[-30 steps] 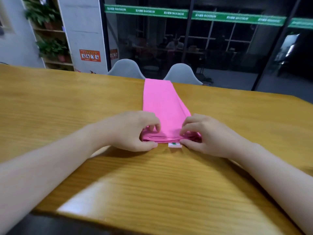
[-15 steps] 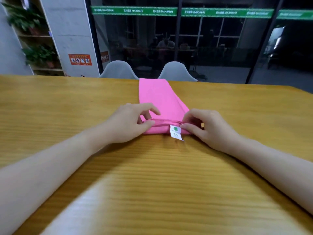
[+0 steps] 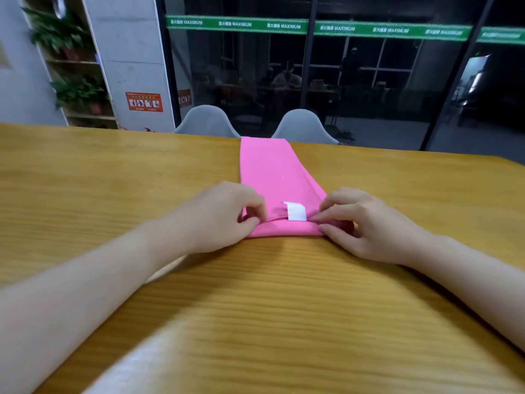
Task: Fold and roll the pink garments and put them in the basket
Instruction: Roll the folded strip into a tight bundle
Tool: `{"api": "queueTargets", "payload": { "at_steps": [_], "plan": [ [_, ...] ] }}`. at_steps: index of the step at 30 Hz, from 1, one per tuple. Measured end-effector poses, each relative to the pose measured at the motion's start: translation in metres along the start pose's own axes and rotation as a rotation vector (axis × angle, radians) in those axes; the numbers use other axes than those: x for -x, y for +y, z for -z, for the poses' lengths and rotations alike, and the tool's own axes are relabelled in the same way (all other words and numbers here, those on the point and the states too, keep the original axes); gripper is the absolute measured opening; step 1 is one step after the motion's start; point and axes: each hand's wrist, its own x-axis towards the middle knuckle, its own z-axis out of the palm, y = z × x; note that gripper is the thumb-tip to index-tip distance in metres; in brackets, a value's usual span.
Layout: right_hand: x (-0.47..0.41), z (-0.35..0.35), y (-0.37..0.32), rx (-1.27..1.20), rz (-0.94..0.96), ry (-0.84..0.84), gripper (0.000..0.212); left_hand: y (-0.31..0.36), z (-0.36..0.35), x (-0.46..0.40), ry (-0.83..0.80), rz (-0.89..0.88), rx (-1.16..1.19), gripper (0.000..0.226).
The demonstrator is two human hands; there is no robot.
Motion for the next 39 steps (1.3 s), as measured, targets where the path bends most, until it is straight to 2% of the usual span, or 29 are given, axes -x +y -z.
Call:
{"api": "queueTargets", "payload": {
  "at_steps": [2, 5, 8, 12, 14, 17, 18, 22, 28, 30, 32, 35, 39],
  "plan": [
    [0.001, 0.001, 0.002, -0.017, -0.023, -0.016, 0.027, -0.001, 0.002, 0.001, -0.004, -0.053, -0.040, 0.008],
    [-0.001, 0.001, 0.002, 0.048, -0.034, 0.014, 0.024, 0.001, 0.002, 0.003, 0.015, -0.121, -0.110, 0.026],
    [-0.006, -0.005, 0.002, 0.083, -0.060, 0.033, 0.023, 0.006, 0.001, 0.002, 0.037, -0.130, -0.162, 0.021],
    [-0.010, -0.012, 0.001, -0.142, -0.231, 0.057, 0.023, 0.017, -0.001, 0.001, 0.016, -0.017, -0.206, 0.022],
    [-0.011, -0.012, -0.001, -0.220, -0.260, 0.058, 0.023, 0.018, 0.000, 0.003, -0.036, 0.056, -0.162, 0.021],
    [-0.008, -0.011, -0.005, -0.318, -0.266, 0.123, 0.005, 0.011, 0.000, -0.001, -0.091, 0.157, 0.046, 0.015],
    [-0.007, -0.011, -0.005, -0.328, -0.263, 0.156, 0.007, 0.008, -0.001, -0.002, -0.081, 0.178, 0.117, 0.013],
    [-0.009, -0.012, -0.002, -0.103, -0.143, 0.188, 0.012, 0.001, -0.004, -0.005, -0.021, 0.180, 0.267, 0.014],
    [0.002, -0.002, 0.002, -0.009, -0.081, 0.049, 0.024, -0.005, -0.006, -0.002, 0.074, 0.170, 0.284, 0.016],
    [0.001, -0.002, 0.004, 0.031, -0.074, 0.019, 0.027, -0.005, -0.007, 0.000, 0.148, 0.179, 0.260, 0.012],
    [-0.002, -0.005, 0.007, 0.023, -0.105, 0.024, 0.025, -0.004, -0.006, 0.001, 0.207, 0.173, 0.133, 0.014],
    [-0.007, -0.009, 0.009, -0.118, -0.216, 0.044, 0.021, 0.001, -0.001, 0.002, 0.166, 0.129, -0.088, 0.021],
    [-0.008, -0.011, 0.011, -0.278, -0.319, 0.094, 0.013, 0.000, 0.004, 0.007, 0.078, 0.116, -0.103, 0.026]
  ]
}}
